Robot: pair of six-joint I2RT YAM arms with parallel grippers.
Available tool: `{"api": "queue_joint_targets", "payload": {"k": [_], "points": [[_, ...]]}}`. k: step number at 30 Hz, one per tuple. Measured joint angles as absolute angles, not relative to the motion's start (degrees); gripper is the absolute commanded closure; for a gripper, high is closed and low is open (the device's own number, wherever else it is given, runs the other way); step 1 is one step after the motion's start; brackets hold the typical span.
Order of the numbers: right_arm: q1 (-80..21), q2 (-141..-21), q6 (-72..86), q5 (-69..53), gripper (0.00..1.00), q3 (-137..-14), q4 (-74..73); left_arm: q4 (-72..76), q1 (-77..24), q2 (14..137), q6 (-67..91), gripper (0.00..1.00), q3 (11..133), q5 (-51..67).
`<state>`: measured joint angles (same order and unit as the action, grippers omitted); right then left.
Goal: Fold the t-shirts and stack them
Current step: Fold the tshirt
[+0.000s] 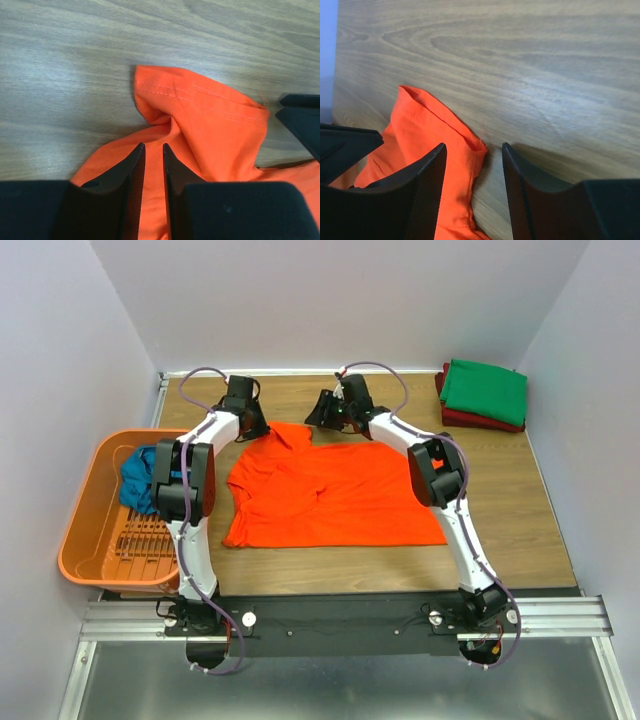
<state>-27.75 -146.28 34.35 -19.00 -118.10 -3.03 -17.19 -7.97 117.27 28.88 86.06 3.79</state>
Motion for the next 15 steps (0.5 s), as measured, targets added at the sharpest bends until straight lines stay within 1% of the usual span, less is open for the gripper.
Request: {"api": "queue_joint_targets", "payload": {"k": [3,7,8,11,12,14,15], "points": [[-28.4,-146.9,35.5,-19.1,0.48,-118.1,-2.8,-17.2,-7.9,118.2,29.2,0.78,86.1,3.8],[-28.9,-147.1,36.6,-19.1,0.56,-118.0,-2.6,-17.7,-7.9,119.7,30.3,0.83,86.1,3.4],[-28.9,-147.1,36.7,-19.1,0.62,-118.0,-2.6,-18.1,-7.9,120.1,30.6,0.83,86.1,3.1],[-28.9,-147.5,37.5,-19.1,0.71,-118.0,-2.2,-18.8,-7.9,120.6,31.7,0.86,86.1,2.0],[-28.9,-147.5,37.7,-19.1,0.76,-118.0,-2.2,-18.9,-7.9,120.6,32.0,0.86,86.1,1.5],[-28.9,-147.6,37.8,-19.0,0.84,-117.6,-2.3,-19.1,-7.9,120.6,32.9,0.86,86.1,0.6],[-28.9,-147.6,37.9,-19.0,0.85,-117.4,-2.2,-19.1,-7.9,120.6,33.1,0.86,86.1,0.4]]}}
